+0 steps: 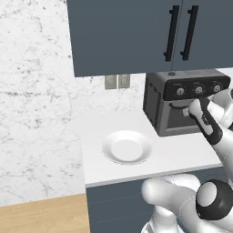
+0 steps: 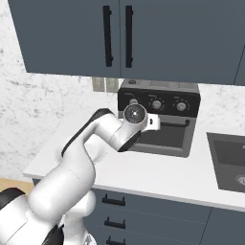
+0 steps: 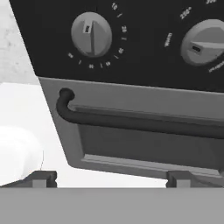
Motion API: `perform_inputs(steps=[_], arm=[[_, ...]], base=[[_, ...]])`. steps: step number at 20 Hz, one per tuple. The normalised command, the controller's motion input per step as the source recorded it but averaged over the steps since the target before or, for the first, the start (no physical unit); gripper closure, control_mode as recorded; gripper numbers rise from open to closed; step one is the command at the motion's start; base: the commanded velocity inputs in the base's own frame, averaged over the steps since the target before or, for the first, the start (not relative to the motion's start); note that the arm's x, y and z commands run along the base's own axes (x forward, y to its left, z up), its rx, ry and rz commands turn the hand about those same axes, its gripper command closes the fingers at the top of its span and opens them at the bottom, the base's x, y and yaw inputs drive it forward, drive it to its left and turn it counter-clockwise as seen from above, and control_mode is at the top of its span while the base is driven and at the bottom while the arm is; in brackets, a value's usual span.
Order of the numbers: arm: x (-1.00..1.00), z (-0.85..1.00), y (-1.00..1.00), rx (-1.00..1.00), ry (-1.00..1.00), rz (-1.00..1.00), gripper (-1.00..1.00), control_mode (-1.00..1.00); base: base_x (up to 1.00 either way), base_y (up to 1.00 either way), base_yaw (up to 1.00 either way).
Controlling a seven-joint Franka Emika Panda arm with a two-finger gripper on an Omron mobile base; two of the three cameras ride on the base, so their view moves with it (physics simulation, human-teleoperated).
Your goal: Pick up the kebab skewer and baguette bread, and place them inside the toaster oven. Close the toaster oven door and start by setting the timer.
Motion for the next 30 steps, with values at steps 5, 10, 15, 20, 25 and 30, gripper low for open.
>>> perform_inputs(steps=[5, 10, 15, 20, 25, 30], arm=[[-0.44, 0.19, 0.0, 0.0, -0.27, -0.03, -1.0, -1.0], [-0.11, 0.31, 0.02, -0.01, -0.33, -0.05, -1.0, -1.0], [0.0, 0.38, 0.03, -0.01, -0.21, -0.06, -1.0, -1.0], [0.0, 0.33, 0.0, 0.0, -0.1, -0.06, -1.0, -1.0], [0.0, 0.27, 0.06, 0.0, -0.01, -0.05, -1.0, -1.0], [0.0, 0.02, 0.16, 0.0, 0.0, -0.03, -1.0, -1.0]], base=[[0.0, 0.0, 0.0], [0.0, 0.0, 0.0], [0.0, 0.0, 0.0], [0.0, 0.0, 0.0], [0.0, 0.0, 0.0], [0.0, 0.0, 0.0]])
